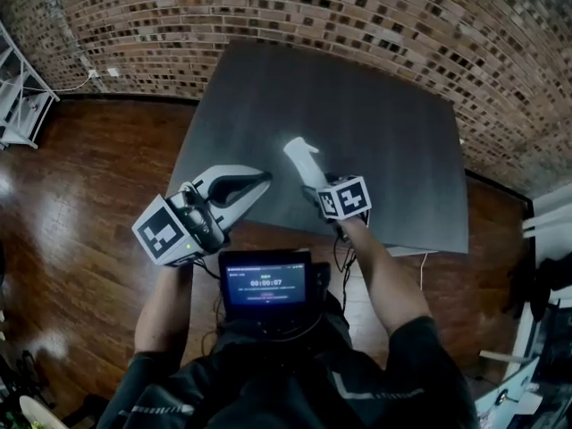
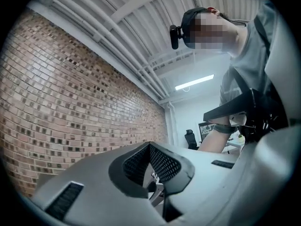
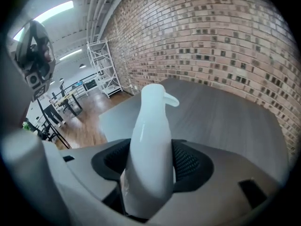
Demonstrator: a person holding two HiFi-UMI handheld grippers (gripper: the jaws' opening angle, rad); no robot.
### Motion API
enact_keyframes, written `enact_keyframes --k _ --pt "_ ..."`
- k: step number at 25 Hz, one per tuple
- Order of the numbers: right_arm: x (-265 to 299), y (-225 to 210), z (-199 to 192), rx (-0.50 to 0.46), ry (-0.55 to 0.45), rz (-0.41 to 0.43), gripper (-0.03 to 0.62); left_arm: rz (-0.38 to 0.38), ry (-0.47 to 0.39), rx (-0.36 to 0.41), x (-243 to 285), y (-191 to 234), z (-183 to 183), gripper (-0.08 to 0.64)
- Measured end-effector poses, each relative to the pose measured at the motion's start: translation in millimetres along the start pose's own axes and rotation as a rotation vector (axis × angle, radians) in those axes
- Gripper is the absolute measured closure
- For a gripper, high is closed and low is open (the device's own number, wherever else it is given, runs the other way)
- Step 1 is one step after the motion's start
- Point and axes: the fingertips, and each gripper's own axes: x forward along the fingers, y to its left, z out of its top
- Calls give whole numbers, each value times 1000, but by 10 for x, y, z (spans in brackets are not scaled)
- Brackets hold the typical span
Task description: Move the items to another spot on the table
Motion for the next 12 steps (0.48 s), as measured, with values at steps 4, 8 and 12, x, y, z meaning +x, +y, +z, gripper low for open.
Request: enact_keyframes --k 4,8,12 --pt "-223 -437 -160 48 -28 -28 316 -43 2 3 396 -123 -88 565" --pt "-522 -1027 -438 81 -36 -40 316 -57 3 6 1007 -310 -207 565" --pt "-781 -1680 -670 105 -40 -53 316 -59 10 4 1609 -460 -369 565"
